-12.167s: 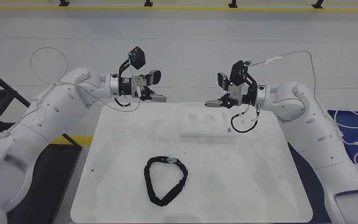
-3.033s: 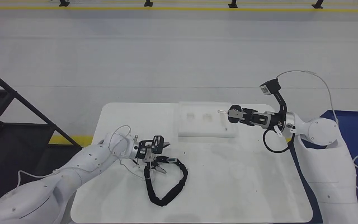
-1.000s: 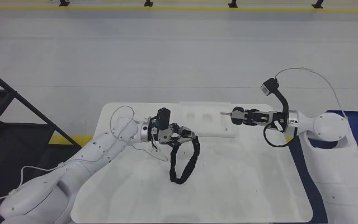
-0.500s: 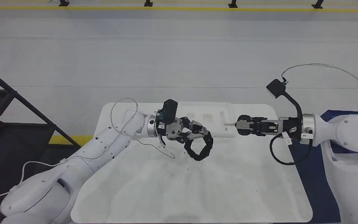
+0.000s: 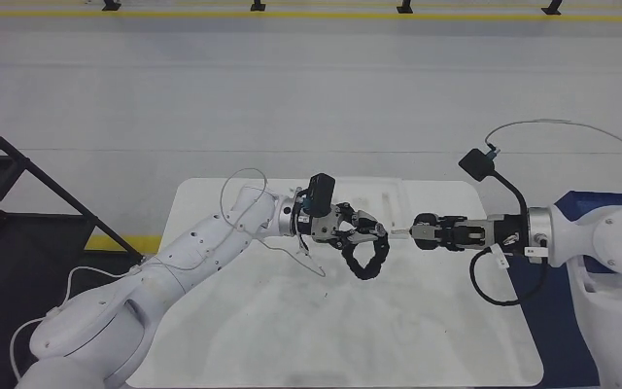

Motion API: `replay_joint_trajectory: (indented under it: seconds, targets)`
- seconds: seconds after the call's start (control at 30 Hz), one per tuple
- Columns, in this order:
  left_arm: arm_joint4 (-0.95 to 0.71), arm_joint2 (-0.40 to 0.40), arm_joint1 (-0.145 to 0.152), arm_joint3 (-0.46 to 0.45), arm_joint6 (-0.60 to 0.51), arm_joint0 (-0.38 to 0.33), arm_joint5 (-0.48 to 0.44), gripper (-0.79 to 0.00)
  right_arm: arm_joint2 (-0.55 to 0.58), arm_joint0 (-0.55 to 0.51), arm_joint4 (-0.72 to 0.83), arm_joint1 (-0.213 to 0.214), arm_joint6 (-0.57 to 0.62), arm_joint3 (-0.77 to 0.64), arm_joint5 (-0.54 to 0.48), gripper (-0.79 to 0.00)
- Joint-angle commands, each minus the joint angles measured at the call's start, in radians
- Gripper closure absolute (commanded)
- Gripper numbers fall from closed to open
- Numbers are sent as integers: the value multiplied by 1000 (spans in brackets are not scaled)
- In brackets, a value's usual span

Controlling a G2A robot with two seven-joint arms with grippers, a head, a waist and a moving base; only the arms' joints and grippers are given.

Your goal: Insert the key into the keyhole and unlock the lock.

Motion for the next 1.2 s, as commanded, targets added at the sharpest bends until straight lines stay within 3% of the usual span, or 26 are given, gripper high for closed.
replay_joint_trajectory:
  seconds: [0.0, 0.27, 0.37, 0.6, 0.8, 1.17]
  targets:
    - [0, 0, 0, 0, 0, 0, 0, 0, 0, 0, 0, 0, 0, 0, 0, 0]
    - [0, 0, 0, 0, 0, 0, 0, 0, 0, 0, 0, 0, 0, 0, 0, 0]
    - [-33, -6, 1, 2, -57, 34, 4, 0, -5, -8, -10, 0, -18, -8, -3, 0]
    - [-53, -55, 0, -40, -163, 58, 58, 0, -25, -2, -167, 19, 2, -123, 132, 0]
    - [40, -83, 2, -81, -130, 78, 125, 0, -64, -14, -247, 43, -12, -174, 167, 0]
    - [217, -99, -2, -100, -60, 82, 166, 0, -92, -9, -265, 96, -43, -220, 198, 0]
